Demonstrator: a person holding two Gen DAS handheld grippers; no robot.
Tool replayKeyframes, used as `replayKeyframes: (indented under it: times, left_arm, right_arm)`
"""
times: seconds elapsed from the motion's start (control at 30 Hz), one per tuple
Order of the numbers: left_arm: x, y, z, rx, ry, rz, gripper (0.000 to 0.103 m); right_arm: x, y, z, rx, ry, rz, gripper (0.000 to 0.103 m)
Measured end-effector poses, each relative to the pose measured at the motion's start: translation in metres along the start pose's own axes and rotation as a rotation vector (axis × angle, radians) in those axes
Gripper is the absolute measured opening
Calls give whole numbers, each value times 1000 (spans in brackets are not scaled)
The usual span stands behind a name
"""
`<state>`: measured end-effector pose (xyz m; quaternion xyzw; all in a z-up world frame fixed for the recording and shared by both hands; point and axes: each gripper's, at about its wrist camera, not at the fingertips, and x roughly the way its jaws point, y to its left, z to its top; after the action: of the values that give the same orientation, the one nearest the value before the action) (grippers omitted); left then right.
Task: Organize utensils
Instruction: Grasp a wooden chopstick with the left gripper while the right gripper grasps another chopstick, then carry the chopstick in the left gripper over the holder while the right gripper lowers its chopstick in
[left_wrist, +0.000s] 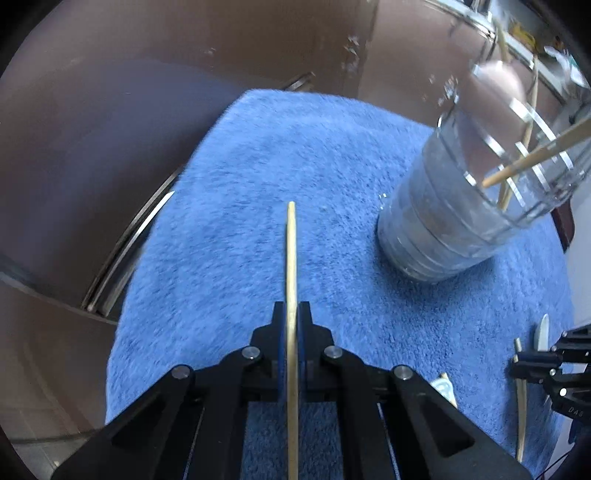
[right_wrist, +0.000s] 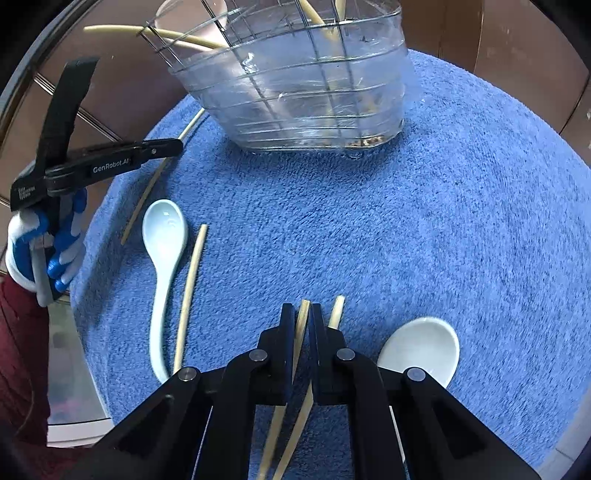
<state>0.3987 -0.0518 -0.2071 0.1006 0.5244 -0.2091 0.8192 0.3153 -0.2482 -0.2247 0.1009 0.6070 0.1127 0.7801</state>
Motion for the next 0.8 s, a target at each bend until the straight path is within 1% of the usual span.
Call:
replayKeyframes:
  times: [0.1,0.3,0.47,0.57,0.73,0.8]
  left_arm:
    - [-24,5,-11,-29,-59,4,5]
    - [-84,9,-41,-61,-176,26,5]
    - [-134,4,-63,-72,-268,44,5]
    - [-164,0,-77,-73,-323,48,5]
    - [-214,-9,-104,-59,-408,66,5]
    - [-228,-15,-113,-57,-432,67,5]
  right_arm:
    - [-15,-4,-8,-17,-37,24,6]
    - [-54,15,-25,-71,-142,67,5]
    - [-95,35,-42,-117,-240,63,5]
    - [-117,54,-64,-143,-291,52,6]
    - [-155,64,-100,-180,-362,27,6]
    - [-163,70,-114,-185,-383,19,6]
